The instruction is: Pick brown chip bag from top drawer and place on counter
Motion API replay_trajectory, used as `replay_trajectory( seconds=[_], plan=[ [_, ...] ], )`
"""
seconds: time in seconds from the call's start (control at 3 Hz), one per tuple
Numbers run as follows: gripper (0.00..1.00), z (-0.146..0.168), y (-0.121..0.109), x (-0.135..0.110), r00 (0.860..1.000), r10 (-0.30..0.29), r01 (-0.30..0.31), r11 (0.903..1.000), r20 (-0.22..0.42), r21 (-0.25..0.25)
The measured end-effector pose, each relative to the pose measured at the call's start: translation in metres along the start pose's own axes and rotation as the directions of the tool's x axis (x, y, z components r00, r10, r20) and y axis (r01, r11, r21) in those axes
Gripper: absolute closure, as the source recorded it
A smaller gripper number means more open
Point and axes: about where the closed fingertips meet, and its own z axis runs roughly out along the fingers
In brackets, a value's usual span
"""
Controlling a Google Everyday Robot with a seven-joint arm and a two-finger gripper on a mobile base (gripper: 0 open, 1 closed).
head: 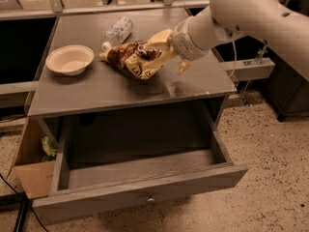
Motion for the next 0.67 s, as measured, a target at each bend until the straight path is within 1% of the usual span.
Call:
replay_trajectory(
  seconds=[0.33,0.67],
  plan=[
    [0.00,0.0000,0.0000,0.0000,1.000,0.000,0.000,1.0000,0.000,0.000],
    [0.00,0.0000,0.0000,0.0000,1.000,0.000,0.000,1.0000,0.000,0.000]
  ],
)
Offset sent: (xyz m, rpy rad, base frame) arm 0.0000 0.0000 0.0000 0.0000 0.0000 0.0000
